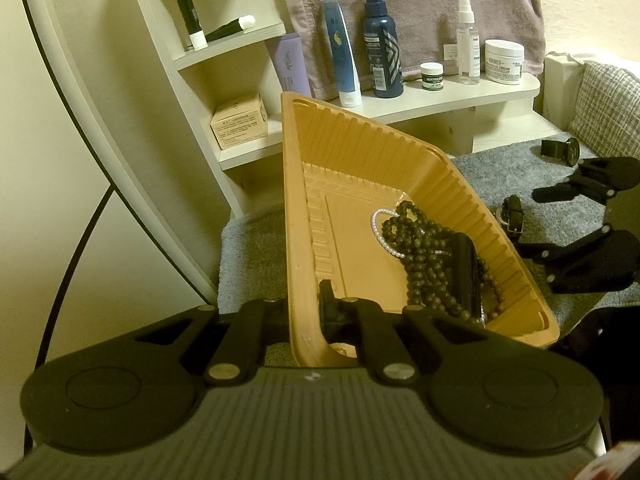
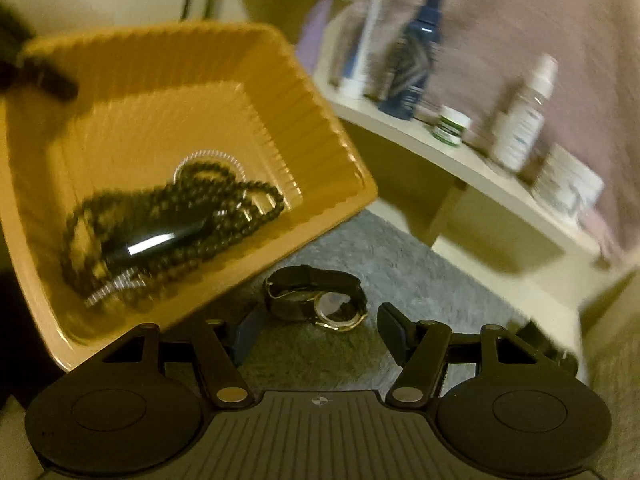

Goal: Organize jewelry
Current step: 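Carry the silver-faced watch with the right tool toward the tray, then lower the watch into the tray and open the right tool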

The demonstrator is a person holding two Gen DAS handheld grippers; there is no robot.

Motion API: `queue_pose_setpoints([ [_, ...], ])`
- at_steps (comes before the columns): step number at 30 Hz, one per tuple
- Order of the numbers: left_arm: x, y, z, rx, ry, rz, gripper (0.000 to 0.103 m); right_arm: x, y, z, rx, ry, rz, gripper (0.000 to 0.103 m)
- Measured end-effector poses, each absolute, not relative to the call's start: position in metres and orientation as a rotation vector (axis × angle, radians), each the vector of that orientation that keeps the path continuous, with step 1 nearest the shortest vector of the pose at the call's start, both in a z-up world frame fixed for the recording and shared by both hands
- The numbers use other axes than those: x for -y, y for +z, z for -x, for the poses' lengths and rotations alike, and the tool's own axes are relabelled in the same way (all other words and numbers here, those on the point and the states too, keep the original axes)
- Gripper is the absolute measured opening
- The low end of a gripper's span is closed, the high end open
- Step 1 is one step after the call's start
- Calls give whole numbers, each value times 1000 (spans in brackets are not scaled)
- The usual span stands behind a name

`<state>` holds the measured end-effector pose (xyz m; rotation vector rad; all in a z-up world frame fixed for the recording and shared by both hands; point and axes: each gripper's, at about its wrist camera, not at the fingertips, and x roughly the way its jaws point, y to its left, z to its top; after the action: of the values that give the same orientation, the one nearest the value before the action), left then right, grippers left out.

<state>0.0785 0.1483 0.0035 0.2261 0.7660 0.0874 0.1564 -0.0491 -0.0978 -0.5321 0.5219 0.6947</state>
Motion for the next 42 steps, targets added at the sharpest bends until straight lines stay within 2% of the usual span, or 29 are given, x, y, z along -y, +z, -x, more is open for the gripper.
queue_pose_setpoints([
  [8, -149, 4, -79, -767, 87, -224, 6, 37, -110, -153, -408, 744, 774, 63],
  [9, -149, 4, -79, -767, 87, -224, 6, 36, -110, -153, -402, 749, 788, 53],
  [10, -149, 4, -79, -766, 87, -223, 6, 35, -111, -153, -399, 755, 799, 49],
  [21, -150, 3, -79, -765, 87, -224, 6, 39, -109, -141, -323, 727, 828, 26],
  [33, -149, 4, -79, -764, 87, -222, 7, 37, -75, -134, -241, 720, 771, 24],
  [42, -149, 5, -79, -764, 86, -219, 7, -7, -44, -123, -181, 879, 704, 25],
])
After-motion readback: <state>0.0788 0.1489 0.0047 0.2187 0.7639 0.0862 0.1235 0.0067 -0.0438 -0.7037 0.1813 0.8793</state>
